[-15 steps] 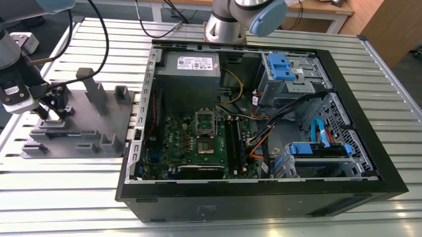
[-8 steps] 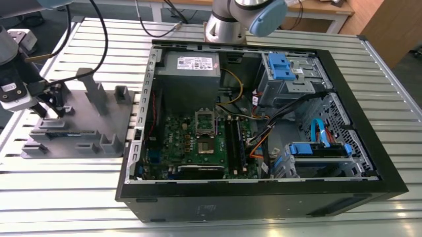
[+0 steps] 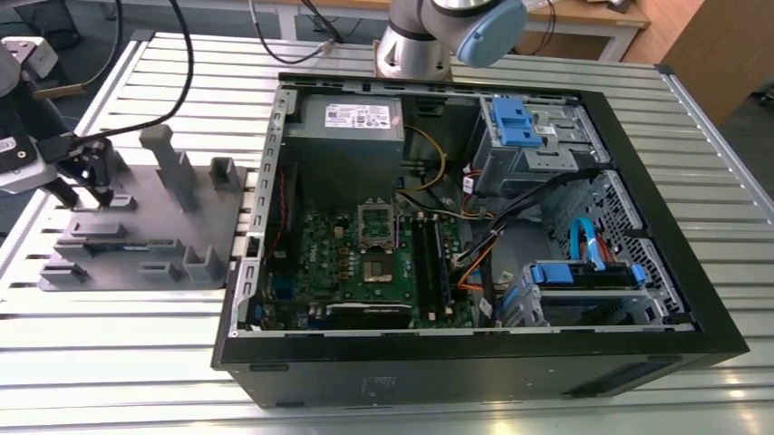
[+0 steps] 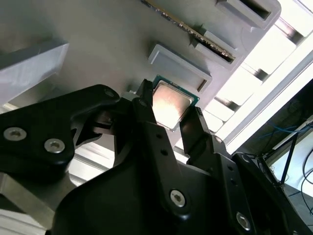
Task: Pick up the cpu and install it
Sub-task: 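Pick up the cpu and move it towards the insertion slot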
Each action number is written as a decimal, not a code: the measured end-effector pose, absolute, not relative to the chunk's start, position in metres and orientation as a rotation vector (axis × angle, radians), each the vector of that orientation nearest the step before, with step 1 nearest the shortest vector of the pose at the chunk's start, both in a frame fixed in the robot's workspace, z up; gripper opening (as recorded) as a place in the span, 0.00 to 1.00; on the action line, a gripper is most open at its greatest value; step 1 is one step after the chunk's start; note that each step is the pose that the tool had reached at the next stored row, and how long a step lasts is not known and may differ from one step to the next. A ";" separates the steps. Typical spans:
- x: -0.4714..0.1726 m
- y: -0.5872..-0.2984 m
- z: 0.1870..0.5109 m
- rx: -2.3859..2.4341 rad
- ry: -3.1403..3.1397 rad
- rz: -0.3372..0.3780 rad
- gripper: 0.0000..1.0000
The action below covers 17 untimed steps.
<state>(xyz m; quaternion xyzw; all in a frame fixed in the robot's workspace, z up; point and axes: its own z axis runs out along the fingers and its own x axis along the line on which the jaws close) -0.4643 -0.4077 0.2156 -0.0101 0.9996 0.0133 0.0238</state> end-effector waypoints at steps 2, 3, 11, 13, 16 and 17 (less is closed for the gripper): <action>-0.464 -0.408 0.220 -0.031 3.094 0.041 0.47; -0.464 -0.408 0.223 -0.031 3.094 0.041 0.47; -0.464 -0.408 0.231 -0.031 3.093 0.041 0.47; -0.464 -0.408 0.231 -0.031 3.094 0.041 0.47; -0.464 -0.408 0.231 -0.031 3.094 0.041 0.47; -0.464 -0.408 0.231 -0.031 3.094 0.041 0.47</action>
